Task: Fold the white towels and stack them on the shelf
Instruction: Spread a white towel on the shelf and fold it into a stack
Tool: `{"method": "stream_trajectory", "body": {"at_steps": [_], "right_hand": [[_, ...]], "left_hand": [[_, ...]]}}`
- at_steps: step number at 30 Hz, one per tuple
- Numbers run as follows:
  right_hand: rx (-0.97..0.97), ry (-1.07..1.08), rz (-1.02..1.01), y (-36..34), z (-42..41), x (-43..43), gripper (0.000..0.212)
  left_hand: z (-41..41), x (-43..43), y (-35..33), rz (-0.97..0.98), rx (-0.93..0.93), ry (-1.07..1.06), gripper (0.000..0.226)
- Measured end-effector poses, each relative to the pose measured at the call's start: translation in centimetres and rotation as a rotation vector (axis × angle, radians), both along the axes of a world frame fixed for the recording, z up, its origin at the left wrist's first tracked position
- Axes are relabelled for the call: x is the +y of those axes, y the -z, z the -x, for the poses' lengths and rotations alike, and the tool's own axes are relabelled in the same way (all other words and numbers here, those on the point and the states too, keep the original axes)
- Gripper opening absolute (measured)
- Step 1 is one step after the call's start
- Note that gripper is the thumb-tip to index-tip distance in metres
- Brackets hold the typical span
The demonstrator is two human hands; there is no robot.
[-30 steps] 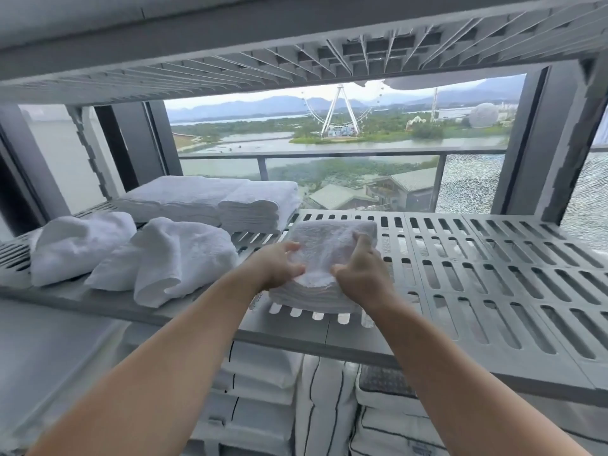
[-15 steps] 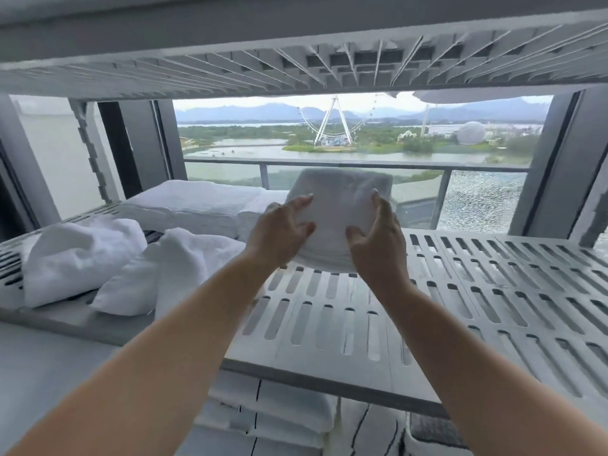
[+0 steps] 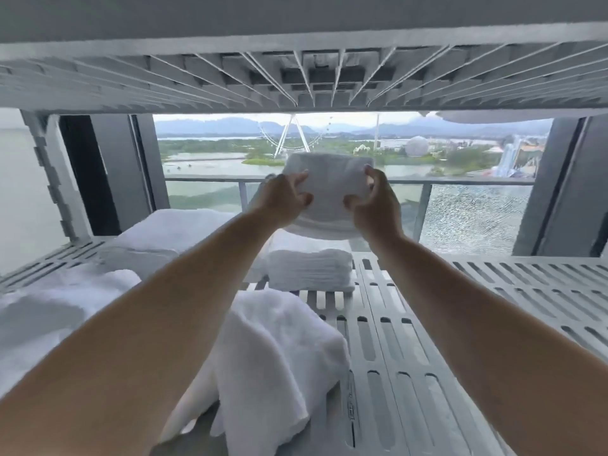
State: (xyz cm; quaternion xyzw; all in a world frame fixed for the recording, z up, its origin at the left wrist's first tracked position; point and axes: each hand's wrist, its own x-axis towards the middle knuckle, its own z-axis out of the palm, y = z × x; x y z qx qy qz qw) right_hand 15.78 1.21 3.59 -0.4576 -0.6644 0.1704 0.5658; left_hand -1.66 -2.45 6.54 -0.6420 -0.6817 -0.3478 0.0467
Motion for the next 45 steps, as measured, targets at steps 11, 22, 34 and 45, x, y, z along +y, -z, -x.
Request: {"method": "stream_trajectory", "body": {"at_steps": [11,22,34,45], "right_hand": [[-0.056,-0.027,0.118,1.2,3.9,6.1,0.067],[-0.08,-0.086,0.42,6.5,4.2,9.2,0.062],[-0.159,-0.188,0.411,6.9,3.7,9.4,0.063],[-0.291,0.002,0.128,7.5,4.1,6.5,0.036]], "left_hand": [[4.1,5.2,3.0,0.024,-0.099,0.011,0.053],[4.6,5.5,7.3,0.18,-0.193,-0.014,0.063],[5.0,5.9,6.1,0.247,-0.126,-0.078,0.054],[5.4,5.7,7.8,0.256,-0.24,0.205,0.038]]}}
